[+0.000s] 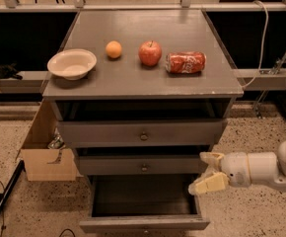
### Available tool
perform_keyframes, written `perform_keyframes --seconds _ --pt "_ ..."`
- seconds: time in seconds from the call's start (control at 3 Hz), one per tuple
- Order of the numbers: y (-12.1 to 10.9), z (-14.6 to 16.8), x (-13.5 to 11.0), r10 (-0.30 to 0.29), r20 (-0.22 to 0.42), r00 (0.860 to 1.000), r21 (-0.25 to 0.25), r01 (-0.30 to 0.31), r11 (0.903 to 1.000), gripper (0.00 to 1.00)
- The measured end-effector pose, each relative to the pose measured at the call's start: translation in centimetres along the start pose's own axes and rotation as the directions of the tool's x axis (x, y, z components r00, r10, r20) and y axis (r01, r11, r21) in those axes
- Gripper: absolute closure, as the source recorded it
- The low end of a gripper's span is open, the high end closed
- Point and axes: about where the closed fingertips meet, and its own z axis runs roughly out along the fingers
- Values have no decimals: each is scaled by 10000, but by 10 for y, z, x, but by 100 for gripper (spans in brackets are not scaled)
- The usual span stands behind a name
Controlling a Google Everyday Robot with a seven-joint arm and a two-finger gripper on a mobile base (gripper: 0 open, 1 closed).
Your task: Close bottom drawer
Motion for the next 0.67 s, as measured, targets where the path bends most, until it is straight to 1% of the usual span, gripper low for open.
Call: perform_keyframes --seconds 0.33,0.67 --pt "1 -9 4 -863 399 9955 229 854 9961 0" --pt "1 -8 4 -880 385 9954 221 871 9960 0"
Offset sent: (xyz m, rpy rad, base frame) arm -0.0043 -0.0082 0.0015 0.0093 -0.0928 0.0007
